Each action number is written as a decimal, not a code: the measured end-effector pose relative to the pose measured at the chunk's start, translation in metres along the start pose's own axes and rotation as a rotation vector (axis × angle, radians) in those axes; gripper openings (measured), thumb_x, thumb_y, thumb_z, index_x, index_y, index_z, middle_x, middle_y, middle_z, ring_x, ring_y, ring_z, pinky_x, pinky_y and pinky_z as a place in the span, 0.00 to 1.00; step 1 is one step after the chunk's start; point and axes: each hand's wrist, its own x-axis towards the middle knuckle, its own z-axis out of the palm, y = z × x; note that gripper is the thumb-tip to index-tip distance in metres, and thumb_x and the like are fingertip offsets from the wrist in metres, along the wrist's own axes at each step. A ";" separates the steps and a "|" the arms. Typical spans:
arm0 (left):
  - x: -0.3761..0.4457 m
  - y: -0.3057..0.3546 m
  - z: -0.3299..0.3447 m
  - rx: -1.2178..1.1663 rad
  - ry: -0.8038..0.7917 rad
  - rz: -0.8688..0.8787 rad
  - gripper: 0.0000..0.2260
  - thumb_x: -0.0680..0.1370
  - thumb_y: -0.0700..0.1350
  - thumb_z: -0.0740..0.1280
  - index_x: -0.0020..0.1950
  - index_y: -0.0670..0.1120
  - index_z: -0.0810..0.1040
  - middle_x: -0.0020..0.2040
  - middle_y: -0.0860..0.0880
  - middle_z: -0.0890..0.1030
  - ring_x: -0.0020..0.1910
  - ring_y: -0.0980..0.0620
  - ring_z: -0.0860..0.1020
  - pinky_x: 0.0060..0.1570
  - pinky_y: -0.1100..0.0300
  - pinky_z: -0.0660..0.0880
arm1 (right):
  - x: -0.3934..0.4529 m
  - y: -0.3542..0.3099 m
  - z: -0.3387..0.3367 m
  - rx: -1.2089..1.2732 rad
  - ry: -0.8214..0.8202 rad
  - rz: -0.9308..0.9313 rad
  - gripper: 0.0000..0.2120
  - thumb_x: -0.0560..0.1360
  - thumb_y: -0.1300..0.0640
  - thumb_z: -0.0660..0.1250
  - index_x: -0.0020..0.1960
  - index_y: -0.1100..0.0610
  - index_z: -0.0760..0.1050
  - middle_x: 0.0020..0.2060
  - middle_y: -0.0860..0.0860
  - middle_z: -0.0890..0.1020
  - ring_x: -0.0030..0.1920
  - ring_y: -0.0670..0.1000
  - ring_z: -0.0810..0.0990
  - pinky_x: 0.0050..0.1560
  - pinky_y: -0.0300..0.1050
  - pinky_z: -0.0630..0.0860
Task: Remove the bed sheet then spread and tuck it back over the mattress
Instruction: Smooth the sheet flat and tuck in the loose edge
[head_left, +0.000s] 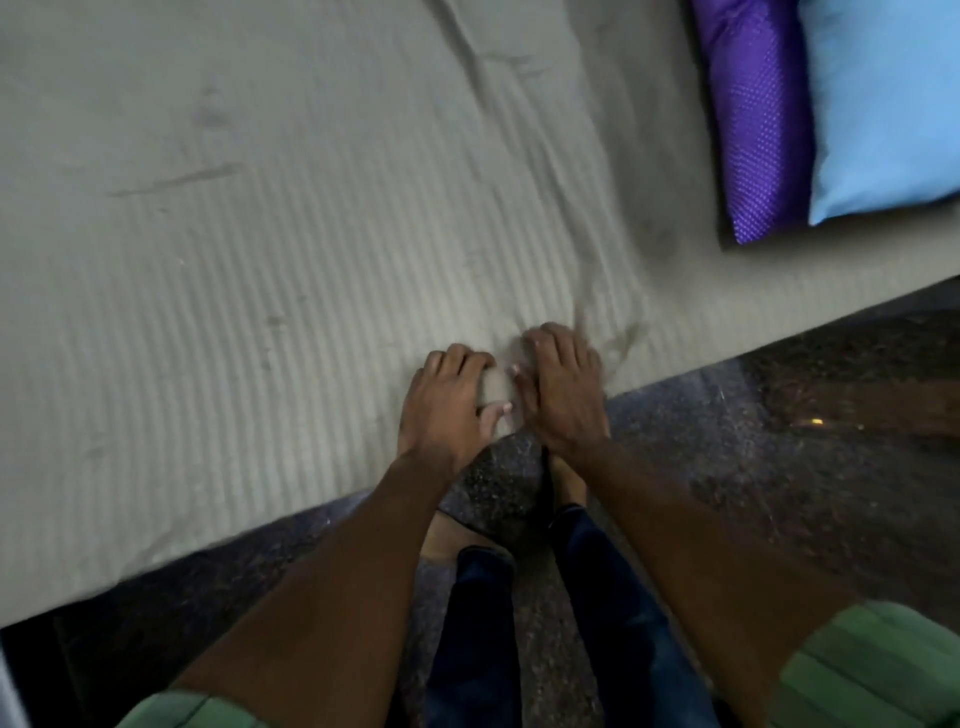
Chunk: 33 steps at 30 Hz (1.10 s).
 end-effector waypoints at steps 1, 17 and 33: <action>0.000 0.001 0.004 -0.020 0.013 -0.026 0.19 0.72 0.55 0.75 0.59 0.49 0.78 0.56 0.49 0.77 0.56 0.45 0.75 0.57 0.49 0.75 | -0.014 0.007 0.000 0.004 0.012 -0.050 0.20 0.82 0.46 0.63 0.67 0.58 0.74 0.65 0.56 0.75 0.64 0.60 0.74 0.64 0.58 0.70; -0.039 0.025 0.023 0.000 0.012 -0.060 0.06 0.72 0.44 0.77 0.43 0.51 0.81 0.43 0.54 0.79 0.45 0.49 0.77 0.45 0.54 0.74 | -0.023 0.086 -0.027 -0.087 -0.020 -0.528 0.08 0.72 0.64 0.74 0.49 0.62 0.77 0.46 0.57 0.79 0.47 0.59 0.76 0.47 0.55 0.75; -0.025 0.070 0.011 0.176 -0.161 -0.034 0.15 0.80 0.55 0.61 0.46 0.51 0.85 0.42 0.50 0.85 0.44 0.47 0.81 0.50 0.54 0.73 | 0.006 0.065 -0.063 -0.199 -0.370 -0.416 0.23 0.78 0.35 0.63 0.37 0.52 0.78 0.36 0.50 0.81 0.38 0.55 0.81 0.35 0.45 0.72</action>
